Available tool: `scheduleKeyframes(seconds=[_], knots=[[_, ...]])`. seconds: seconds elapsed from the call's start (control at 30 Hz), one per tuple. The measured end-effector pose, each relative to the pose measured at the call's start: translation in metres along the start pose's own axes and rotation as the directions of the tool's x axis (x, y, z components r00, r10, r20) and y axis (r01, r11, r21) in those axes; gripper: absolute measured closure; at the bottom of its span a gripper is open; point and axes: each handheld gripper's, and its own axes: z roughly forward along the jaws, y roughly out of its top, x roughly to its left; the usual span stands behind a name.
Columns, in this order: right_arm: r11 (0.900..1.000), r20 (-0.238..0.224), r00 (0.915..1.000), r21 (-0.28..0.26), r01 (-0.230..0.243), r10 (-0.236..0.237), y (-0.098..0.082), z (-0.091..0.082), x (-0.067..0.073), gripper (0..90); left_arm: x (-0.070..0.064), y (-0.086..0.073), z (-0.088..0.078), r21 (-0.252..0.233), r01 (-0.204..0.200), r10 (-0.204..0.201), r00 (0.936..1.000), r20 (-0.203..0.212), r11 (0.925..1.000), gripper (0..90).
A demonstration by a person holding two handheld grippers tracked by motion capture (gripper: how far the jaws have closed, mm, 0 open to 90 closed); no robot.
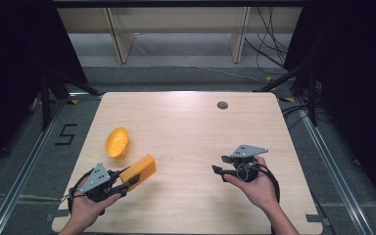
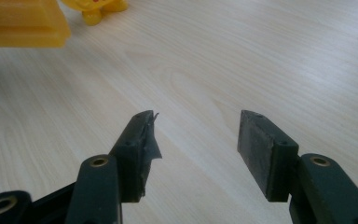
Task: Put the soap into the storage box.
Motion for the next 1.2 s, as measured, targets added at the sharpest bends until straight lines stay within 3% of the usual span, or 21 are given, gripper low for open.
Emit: scheduleKeyframes(seconds=[0.23, 0.53, 0.83, 1.2], knots=[[1.000, 0.006, 1.0000, -0.003, -0.002, 0.002, 0.000, 0.000, -0.001, 46.9, 0.007, 0.002, -0.001, -0.029, 0.028, -0.030, 0.9974, -0.065, 0.9992, 60.3], [1.000, 0.003, 1.0000, -0.004, 0.003, -0.003, -0.001, 0.002, -0.002, 46.8, 0.015, 0.006, -0.001, -0.048, 0.050, -0.056, 0.9870, -0.150, 0.9976, 60.3], [1.000, 0.015, 0.9999, -0.012, 0.008, -0.008, -0.001, 0.002, -0.001, 46.7, 0.027, 0.014, -0.001, -0.088, 0.071, -0.092, 0.9589, -0.268, 0.9936, 60.3], [1.000, 0.010, 1.0000, -0.005, 0.001, -0.001, -0.001, 0.003, 0.000, 46.6, 0.040, 0.018, 0.000, -0.118, 0.090, -0.125, 0.9309, -0.343, 0.9890, 60.3]])
